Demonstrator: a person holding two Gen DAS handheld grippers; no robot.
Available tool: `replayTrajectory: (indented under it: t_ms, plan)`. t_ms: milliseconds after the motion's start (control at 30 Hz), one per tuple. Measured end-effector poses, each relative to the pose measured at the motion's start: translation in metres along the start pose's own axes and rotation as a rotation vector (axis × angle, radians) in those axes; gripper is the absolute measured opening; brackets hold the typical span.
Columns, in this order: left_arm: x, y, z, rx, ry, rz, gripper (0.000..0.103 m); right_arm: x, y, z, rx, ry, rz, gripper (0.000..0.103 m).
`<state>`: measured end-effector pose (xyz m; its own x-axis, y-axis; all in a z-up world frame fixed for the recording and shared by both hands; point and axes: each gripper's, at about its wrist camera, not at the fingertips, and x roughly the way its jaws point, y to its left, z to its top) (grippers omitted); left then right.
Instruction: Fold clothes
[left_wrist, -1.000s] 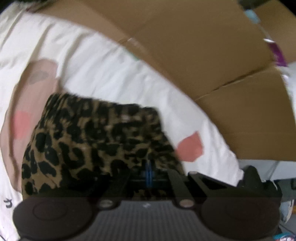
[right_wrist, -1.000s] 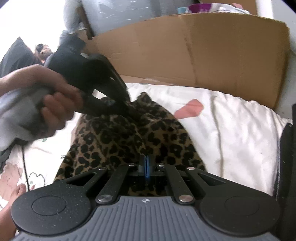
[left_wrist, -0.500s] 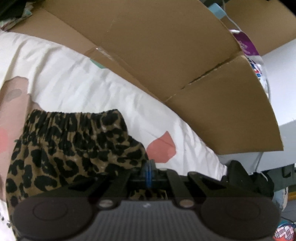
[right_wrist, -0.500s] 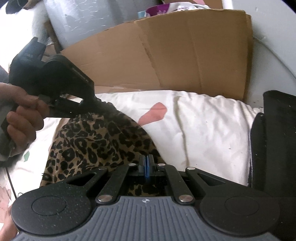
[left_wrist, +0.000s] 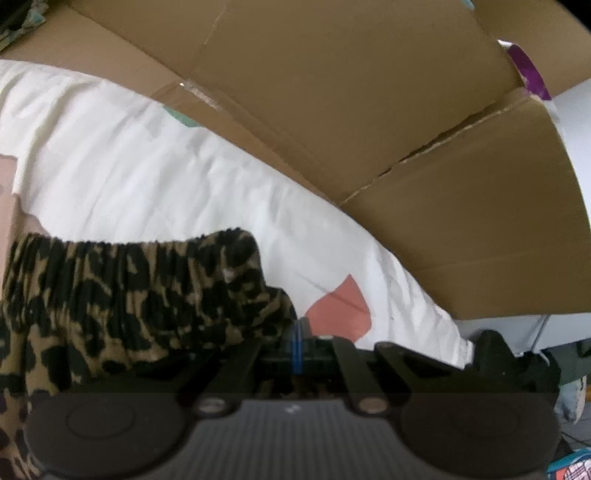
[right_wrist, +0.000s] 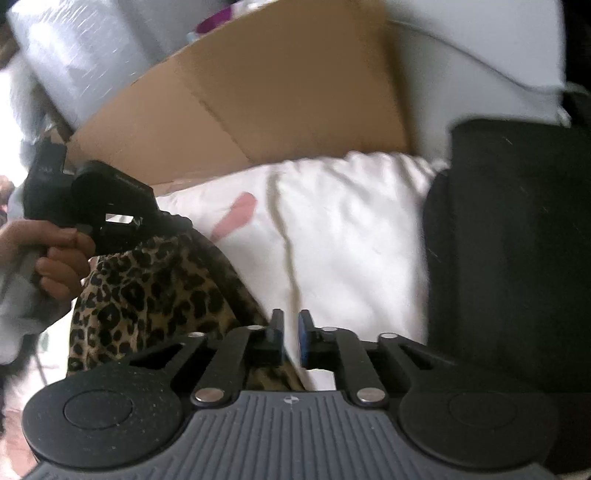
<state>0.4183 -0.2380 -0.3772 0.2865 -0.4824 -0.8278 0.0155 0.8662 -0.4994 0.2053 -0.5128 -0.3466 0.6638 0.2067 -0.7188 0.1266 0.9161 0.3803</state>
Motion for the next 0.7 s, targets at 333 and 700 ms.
replayTrajectory:
  t_ms: [333,700]
  plan:
    - [0.006,-0.002,-0.001,0.028,0.017,0.018,0.001,-0.034,-0.026,-0.045,-0.005,0.059,0.004,0.030]
    - [0.007,-0.008,-0.005,0.062,0.030,0.036,0.001,-0.045,-0.026,-0.060,-0.024,0.061,-0.043,0.024]
